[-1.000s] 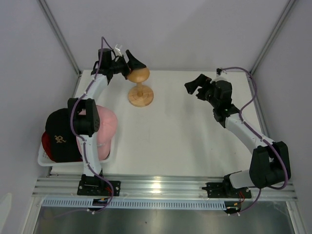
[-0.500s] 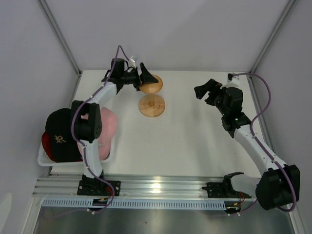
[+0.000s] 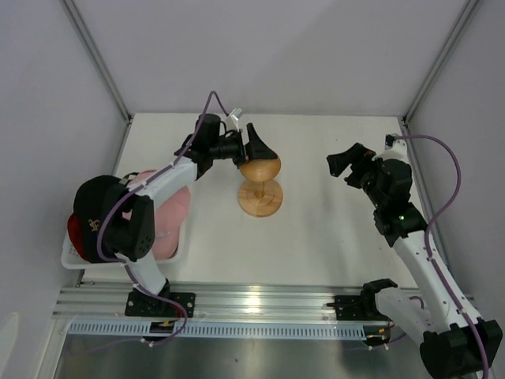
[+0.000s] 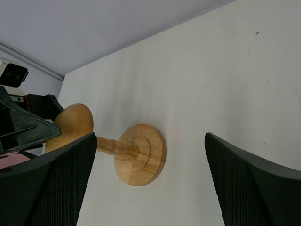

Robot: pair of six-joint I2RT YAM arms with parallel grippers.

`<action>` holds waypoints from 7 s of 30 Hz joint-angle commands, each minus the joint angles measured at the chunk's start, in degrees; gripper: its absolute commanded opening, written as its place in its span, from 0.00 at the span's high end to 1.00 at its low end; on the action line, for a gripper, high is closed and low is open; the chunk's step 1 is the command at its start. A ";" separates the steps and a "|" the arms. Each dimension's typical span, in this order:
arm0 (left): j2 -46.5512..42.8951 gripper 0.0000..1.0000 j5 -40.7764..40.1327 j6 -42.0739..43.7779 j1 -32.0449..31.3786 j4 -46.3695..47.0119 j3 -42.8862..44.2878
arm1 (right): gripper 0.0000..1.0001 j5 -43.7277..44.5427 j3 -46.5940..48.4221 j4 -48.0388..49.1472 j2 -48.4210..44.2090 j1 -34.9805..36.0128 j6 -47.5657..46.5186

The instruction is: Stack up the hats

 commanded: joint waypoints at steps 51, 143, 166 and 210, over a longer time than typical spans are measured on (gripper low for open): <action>-29.57 0.00 -61.11 17.52 -10.53 -46.86 17.58 | 0.01 -4.47 16.41 -11.57 -1.97 -2.16 -13.65; -22.91 0.99 -23.46 42.85 -27.49 -47.61 27.45 | 0.01 17.49 10.88 -17.79 -17.57 -4.18 -2.50; -8.21 0.19 -34.32 38.64 -29.60 -46.37 31.48 | 0.01 -0.33 2.18 -9.72 -14.70 -4.18 -1.80; -40.22 0.01 -44.53 18.76 -30.83 16.56 -54.66 | 1.00 -7.83 -6.79 3.40 17.74 9.00 -5.93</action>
